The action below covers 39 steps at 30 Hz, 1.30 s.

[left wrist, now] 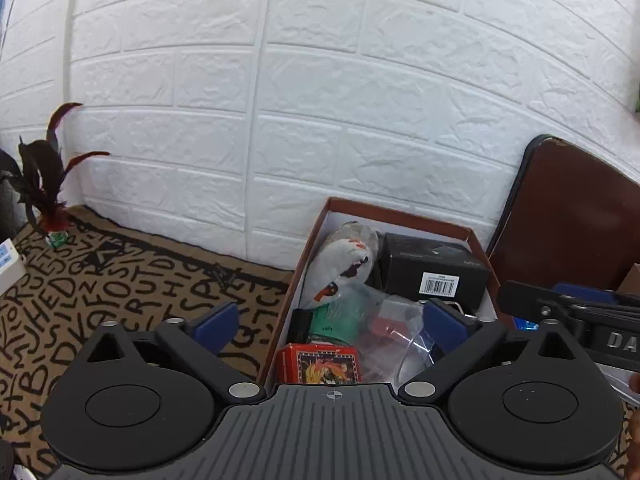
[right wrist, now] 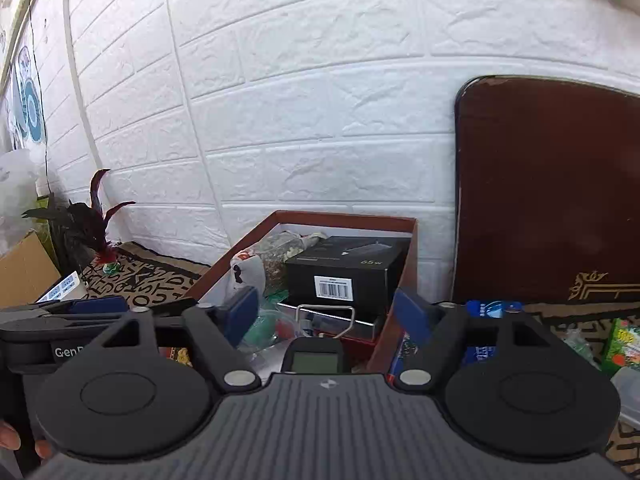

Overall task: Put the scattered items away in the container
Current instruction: 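Carry both items to the brown shoebox and open both tools to drop them, then return to the rug and grasp the clear plastic case with the right tool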

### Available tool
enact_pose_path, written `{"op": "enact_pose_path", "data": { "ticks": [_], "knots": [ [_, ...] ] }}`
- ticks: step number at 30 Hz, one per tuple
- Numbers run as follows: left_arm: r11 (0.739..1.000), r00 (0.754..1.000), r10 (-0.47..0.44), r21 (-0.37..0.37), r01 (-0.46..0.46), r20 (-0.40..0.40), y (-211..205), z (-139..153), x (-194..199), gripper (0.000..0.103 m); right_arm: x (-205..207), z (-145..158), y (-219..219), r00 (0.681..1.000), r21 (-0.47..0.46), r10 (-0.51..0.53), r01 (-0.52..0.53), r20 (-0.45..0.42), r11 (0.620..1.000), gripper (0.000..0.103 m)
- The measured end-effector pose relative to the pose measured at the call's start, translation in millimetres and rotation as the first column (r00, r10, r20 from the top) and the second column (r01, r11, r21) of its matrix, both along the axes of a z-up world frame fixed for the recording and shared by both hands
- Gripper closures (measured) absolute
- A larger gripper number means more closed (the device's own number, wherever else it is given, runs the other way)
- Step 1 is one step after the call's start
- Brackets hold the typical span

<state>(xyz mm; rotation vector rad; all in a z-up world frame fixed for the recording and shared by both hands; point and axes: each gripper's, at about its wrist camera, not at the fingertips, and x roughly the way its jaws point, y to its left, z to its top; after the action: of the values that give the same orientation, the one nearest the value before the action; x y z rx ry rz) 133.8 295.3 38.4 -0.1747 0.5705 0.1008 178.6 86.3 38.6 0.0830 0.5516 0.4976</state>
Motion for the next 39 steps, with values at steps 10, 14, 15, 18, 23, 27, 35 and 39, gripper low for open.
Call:
{"op": "enact_pose_path", "data": {
  "ticks": [10, 14, 15, 18, 23, 27, 35, 39],
  "knots": [
    [0.999, 0.999, -0.031, -0.022, 0.03, -0.043, -23.3, 1.2, -23.0, 0.0, -22.0, -7.0, -28.5, 0.998, 0.054, 0.053, -0.052, -0.018, 0.997, 0.0],
    [0.998, 0.997, -0.046, -0.051, 0.043, -0.058, -34.3, 9.1, -30.0, 0.0, -30.0, -2.3, -44.9, 0.999, 0.08, 0.046, -0.045, -0.018, 0.996, 0.0],
    [0.997, 0.997, -0.052, -0.063, 0.048, -0.06, -37.7, 11.2, -31.6, 0.0, -32.5, -0.7, -49.9, 0.999, 0.085, 0.041, -0.04, -0.017, 0.996, 0.0],
    [0.995, 0.998, -0.047, -0.089, 0.043, -0.045, -51.7, 18.7, -41.8, 0.0, -42.6, 3.1, -68.3, 0.999, 0.095, 0.035, -0.033, -0.018, 0.995, 0.0],
    [0.995, 0.998, -0.051, -0.079, 0.053, 0.025, -92.2, 26.4, -72.0, 0.0, -73.3, -3.3, -113.7, 1.0, 0.084, 0.01, -0.011, 0.016, 0.996, 0.0],
    [0.992, 0.993, -0.114, -0.053, 0.115, 0.029, -132.1, 15.5, -90.4, 0.0, -92.3, -19.5, -159.5, 0.998, 0.075, -0.059, 0.058, 0.009, 0.995, 0.0],
    [0.979, 0.984, -0.17, -0.119, 0.162, -0.053, -190.1, -32.7, -101.2, 0.0, -107.1, -59.6, -224.9, 0.991, -0.069, -0.135, 0.133, -0.011, 0.989, 0.001],
    [0.975, 0.976, -0.189, -0.142, 0.173, -0.109, -211.7, -52.5, -87.0, 0.0, -98.1, -75.3, -230.4, 0.993, -0.182, -0.121, 0.122, 0.019, 0.976, 0.001]
  ]
}}
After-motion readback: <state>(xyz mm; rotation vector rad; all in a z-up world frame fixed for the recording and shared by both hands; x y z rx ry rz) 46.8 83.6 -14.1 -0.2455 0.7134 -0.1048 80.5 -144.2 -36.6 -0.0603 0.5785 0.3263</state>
